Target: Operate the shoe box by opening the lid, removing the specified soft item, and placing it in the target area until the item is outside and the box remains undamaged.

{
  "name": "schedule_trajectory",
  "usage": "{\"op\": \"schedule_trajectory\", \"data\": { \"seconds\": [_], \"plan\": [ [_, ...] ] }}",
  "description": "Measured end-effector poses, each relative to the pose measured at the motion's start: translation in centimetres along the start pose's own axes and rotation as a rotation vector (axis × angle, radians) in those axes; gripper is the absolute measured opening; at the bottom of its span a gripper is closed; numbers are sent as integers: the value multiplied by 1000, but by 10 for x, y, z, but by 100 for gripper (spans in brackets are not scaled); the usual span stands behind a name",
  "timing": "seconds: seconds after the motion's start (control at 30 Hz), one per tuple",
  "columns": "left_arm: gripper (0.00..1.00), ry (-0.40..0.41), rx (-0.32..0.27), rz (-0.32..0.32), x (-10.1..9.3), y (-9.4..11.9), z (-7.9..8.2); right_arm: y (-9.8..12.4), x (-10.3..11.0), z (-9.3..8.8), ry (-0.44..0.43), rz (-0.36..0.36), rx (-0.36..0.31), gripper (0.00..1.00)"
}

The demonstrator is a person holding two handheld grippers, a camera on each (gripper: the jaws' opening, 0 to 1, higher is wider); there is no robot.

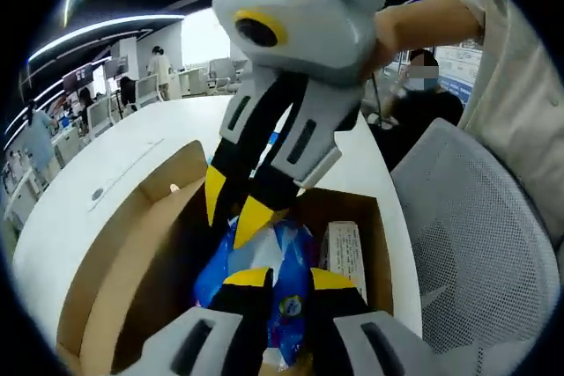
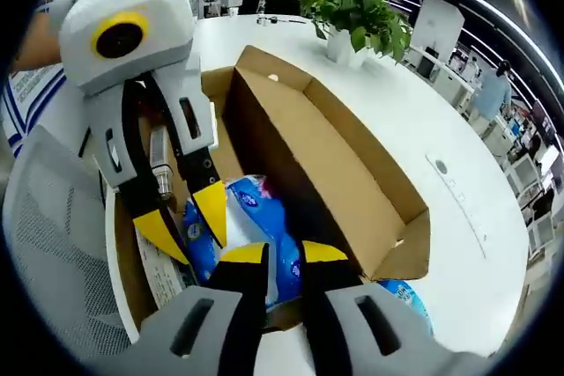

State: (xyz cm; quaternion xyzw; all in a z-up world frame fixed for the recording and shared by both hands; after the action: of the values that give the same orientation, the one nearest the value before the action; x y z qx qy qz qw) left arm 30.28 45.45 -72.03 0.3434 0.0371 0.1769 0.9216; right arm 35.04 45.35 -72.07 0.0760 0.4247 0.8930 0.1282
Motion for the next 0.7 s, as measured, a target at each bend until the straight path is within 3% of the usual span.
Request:
{"op": "schedule_trajectory", "data": {
  "seconds": [0.23,0.33,0.4,0.7],
  "plan": [
    [5,5,38,3,-1,-5,-3,-11,-2,-1,-20,14,14,1],
    [3,88,65,0,-2,-5,-4,-9,-3,-1,-67,14,9,0],
    [1,99,70,4,-1,-5,-4,-8,-5,-1,-81,13,5,0],
    [0,71,84,25,-4,1,-4,-1,2,9,-82,13,-35,0]
  ]
}}
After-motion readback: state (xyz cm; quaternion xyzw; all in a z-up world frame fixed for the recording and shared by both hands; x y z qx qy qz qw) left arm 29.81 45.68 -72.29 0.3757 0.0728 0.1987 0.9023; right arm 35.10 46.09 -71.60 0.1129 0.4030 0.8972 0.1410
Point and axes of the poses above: the point that each gripper's makers call its tool centre point, and the gripper's own axes: y roughly backward along the fingers, x roughly to its left, z roughly out of its top, the point moved 1 cm from there along y, roughly backward along the fingers, and after that the axes turned 10 degrees about z, right-handed, at the moved point
